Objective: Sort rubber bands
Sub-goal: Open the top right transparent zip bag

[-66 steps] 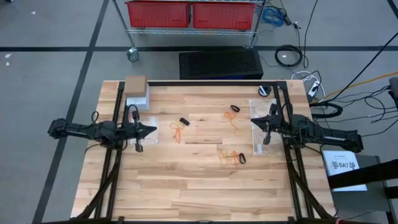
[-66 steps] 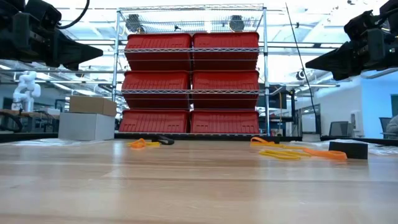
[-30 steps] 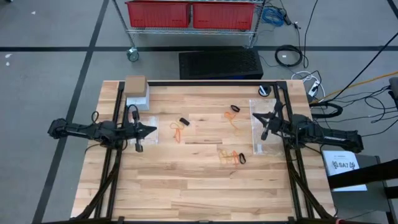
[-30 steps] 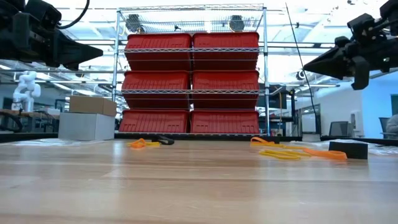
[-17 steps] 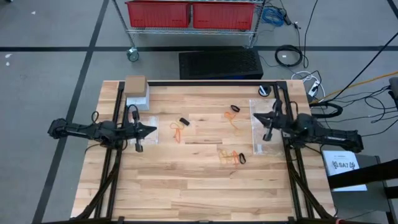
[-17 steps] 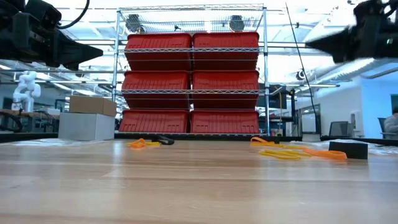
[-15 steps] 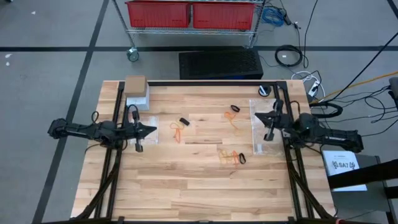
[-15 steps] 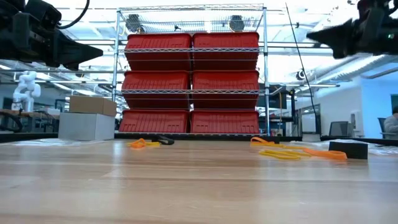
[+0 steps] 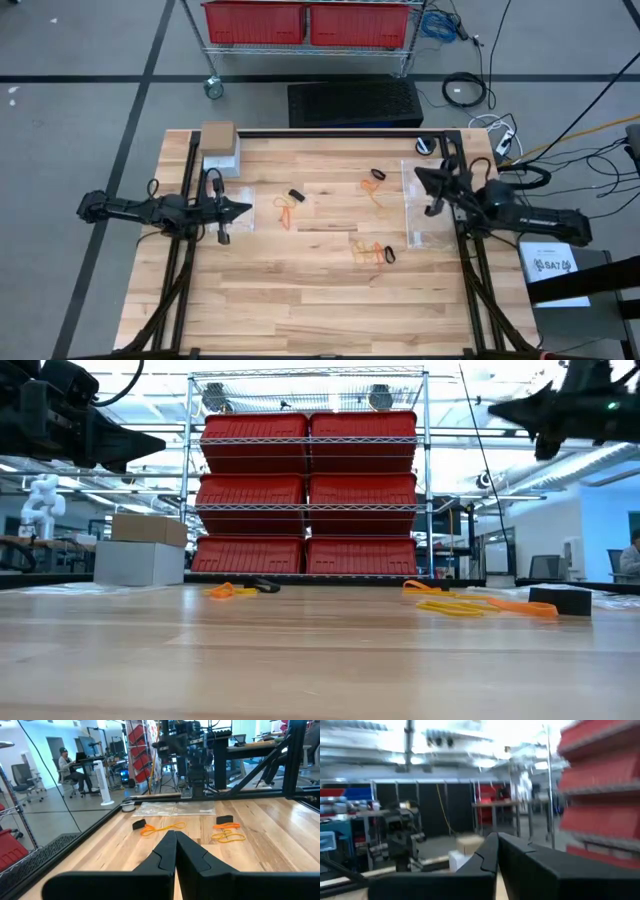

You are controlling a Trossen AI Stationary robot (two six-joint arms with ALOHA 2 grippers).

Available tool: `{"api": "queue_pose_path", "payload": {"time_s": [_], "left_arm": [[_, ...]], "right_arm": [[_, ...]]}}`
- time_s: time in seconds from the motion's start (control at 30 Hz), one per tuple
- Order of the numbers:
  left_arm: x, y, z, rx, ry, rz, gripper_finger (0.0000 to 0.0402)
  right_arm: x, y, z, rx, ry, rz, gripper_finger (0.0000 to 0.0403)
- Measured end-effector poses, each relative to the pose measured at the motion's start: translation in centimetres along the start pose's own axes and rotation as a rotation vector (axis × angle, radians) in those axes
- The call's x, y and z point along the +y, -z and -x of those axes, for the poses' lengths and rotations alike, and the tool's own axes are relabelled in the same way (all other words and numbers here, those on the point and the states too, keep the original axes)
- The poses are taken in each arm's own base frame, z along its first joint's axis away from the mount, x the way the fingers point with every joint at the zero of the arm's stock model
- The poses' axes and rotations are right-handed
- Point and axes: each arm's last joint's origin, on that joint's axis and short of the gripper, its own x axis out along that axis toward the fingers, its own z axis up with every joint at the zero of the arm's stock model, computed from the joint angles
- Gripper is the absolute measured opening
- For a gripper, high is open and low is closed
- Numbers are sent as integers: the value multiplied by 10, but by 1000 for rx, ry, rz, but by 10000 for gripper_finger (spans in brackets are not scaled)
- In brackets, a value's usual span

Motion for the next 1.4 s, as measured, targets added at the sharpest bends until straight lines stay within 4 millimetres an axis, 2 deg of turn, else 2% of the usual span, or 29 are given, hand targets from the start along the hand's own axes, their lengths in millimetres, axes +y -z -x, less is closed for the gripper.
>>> {"api": "queue_pose_path", "payload": {"time_s": [0.2,0.33,0.57,0.7,0.87,1.13,1.4], "left_arm": [[0,0,0,0,0,0,8],[0,0,0,1,0,0,8],[0,0,0,0,0,0,8],[0,0,0,0,0,0,8],[0,0,0,0,0,0,8],[0,0,0,0,0,0,8],[0,0,0,0,0,0,8]], "right_arm": [[-5,21,-13,166,108,-132,0],[-7,27,-26,382,181,-143,6],[-5,18,-65,734,315,-137,65],[-5,23,-84,977,474,-142,99],[-8,38,-97,1214,665,-168,127],[-18,72,-101,1350,839,-177,135],[-27,93,-102,1397,919,-129,135]]}}
